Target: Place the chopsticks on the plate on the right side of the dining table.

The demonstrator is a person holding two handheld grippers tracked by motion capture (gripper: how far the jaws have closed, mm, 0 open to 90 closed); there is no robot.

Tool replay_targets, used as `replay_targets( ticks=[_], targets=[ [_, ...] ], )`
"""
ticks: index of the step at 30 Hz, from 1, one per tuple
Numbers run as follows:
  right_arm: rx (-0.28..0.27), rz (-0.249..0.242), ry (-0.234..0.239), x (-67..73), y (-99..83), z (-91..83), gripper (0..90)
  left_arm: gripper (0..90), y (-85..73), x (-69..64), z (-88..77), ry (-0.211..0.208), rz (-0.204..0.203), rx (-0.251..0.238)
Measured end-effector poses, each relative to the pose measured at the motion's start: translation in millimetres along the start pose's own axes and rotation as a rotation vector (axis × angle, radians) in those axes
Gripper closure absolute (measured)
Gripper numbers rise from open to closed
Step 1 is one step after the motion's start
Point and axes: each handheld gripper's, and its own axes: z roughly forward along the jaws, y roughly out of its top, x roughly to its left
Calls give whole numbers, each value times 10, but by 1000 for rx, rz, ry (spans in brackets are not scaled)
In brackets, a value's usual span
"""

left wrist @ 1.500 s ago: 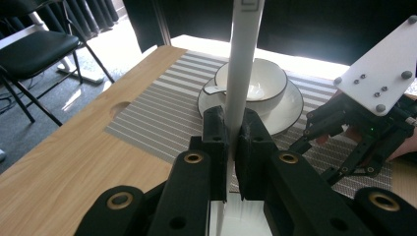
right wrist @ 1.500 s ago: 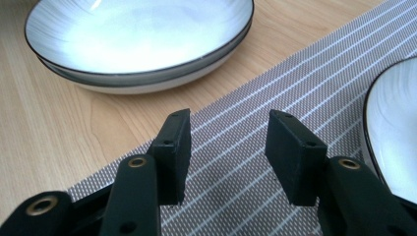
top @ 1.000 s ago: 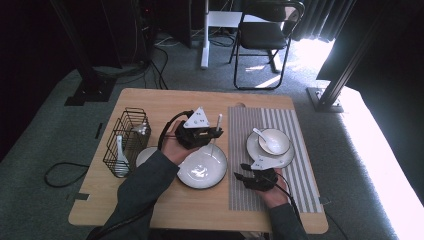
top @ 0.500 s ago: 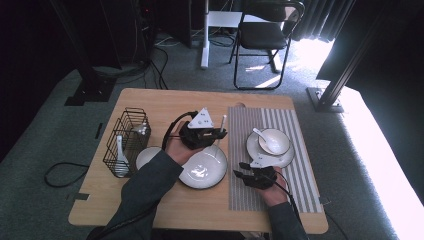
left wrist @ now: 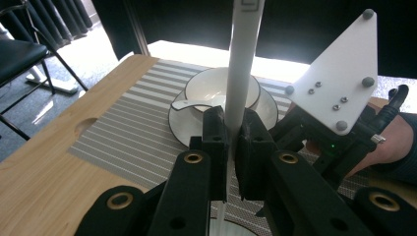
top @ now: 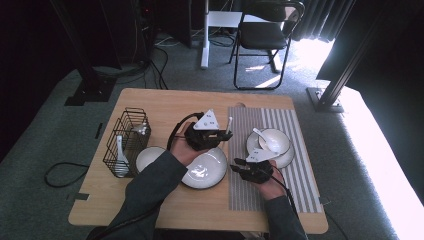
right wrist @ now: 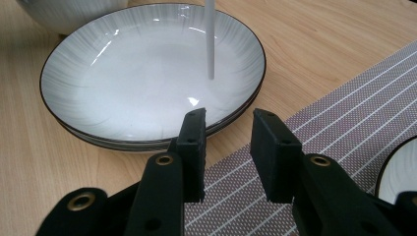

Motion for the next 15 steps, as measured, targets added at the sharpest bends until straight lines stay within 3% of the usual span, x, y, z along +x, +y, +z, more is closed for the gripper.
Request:
replay_targets(
  ticks=[15],
  targets=[
    [-12,-37,24,14,215,114,750,847,66,-93,85,-30,13,-12]
  ],
)
